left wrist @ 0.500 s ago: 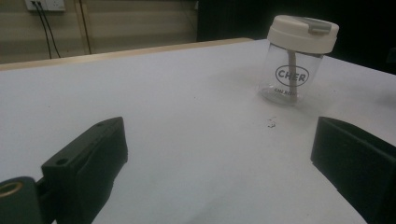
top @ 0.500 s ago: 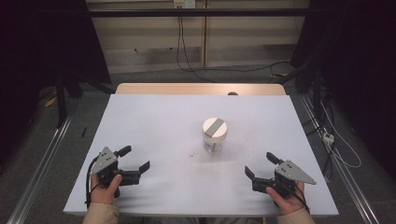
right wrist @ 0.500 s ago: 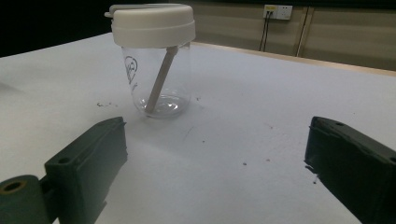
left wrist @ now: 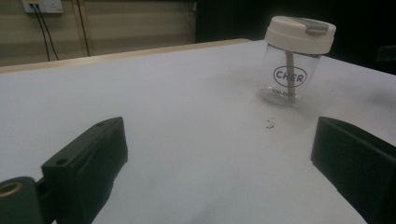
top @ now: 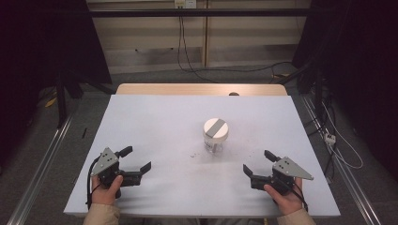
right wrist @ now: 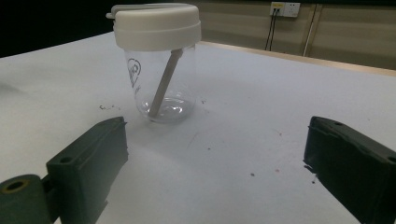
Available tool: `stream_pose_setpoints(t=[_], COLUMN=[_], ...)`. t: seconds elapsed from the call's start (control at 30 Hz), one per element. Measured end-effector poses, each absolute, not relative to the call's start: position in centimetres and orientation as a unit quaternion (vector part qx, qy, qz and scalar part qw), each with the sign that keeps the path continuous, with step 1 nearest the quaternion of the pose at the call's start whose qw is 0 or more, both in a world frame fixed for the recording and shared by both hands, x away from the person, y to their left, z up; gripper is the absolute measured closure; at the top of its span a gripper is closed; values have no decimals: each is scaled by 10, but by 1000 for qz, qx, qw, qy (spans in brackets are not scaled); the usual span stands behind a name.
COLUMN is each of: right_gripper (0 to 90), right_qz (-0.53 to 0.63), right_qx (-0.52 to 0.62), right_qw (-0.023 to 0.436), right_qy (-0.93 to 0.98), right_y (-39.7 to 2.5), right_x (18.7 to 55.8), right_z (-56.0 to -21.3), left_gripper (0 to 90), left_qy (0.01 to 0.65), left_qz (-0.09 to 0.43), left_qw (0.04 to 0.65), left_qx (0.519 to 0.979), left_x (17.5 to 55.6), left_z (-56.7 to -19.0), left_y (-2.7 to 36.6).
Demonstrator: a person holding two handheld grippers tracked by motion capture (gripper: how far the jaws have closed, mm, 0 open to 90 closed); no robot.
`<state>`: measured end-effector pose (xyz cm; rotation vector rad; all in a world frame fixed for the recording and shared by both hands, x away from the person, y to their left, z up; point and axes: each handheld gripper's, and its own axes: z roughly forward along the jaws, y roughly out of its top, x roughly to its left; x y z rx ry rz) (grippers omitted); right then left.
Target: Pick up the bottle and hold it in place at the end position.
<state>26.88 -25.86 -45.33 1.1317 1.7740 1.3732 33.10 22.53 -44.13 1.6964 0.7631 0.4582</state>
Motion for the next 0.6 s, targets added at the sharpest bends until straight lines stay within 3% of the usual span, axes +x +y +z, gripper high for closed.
stream_pose_setpoints(t=[0.6], right_gripper=[56], right_qz=[521], right_qx=[419], right_qw=[294], right_qy=[683], right_y=[-239], right_x=[302], right_z=[-449], left_gripper=[34], left_qy=[323], left_qz=[194], left_qw=[577], left_qx=[725], left_x=[331], left_z=[-442], left_y=[225])
